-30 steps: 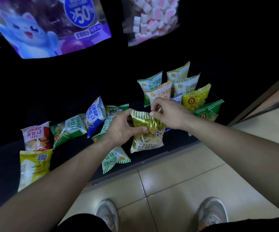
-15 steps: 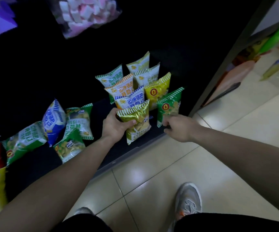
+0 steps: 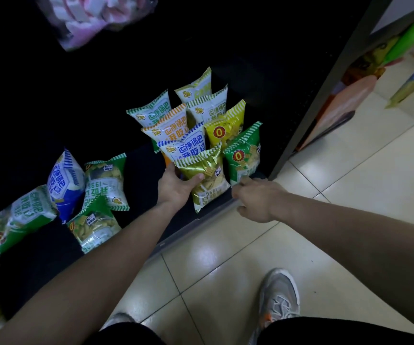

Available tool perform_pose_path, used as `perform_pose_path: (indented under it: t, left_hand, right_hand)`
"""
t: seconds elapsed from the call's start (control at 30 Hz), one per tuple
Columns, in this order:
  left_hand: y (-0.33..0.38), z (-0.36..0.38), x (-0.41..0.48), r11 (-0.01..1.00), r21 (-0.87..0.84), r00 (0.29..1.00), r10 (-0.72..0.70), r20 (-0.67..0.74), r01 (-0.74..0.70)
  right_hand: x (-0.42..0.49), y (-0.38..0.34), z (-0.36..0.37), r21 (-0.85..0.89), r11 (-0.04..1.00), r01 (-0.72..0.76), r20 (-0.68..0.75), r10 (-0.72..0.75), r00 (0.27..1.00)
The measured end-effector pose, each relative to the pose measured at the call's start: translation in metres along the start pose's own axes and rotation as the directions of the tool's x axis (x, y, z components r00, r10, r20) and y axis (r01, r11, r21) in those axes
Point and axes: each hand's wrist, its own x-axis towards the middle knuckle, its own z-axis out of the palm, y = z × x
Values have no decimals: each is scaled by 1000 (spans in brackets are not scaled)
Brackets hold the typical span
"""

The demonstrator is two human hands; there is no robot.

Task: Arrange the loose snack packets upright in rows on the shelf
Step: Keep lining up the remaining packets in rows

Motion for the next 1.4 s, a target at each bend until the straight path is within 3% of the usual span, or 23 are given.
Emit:
perform_pose_path:
  t: [0.4,0.6,0.83,0.97,1.13,1.27,1.4]
  left_hand:
    - [6,-33,-12,1000,-13,999,3,32,-3]
    - [7,-124,-41,957,278,997,67,48,-78]
    - [-58,-257,-85,889,449,995,-78,-56,95]
    - [-107,-291,-87,873,422,967,-250,-41,244]
    - [-159,-272,-73,878,297,918,-397,12,375]
    - [-184,-249,-56,891,111,896,-445,9,441]
    - [-193,-237,-49,892,-60,893,-449,0,448]
  right_hand:
    - [2,-19,-20,-6,1000,10,-57,-10,998]
    - [19,-71,-62,92,994,55,-214,-35,976]
    - [56,-181,-81,131,965,227,-246,-190,950]
    - [84,-232,-54,130,960,247,-133,-230,964]
    - [125,-266,9,265,960,86,69,-108,992]
    - [145,-279,47,445,895,-5,75,-31,997]
    - [151,-287,60,619,785,23,28,-52,998]
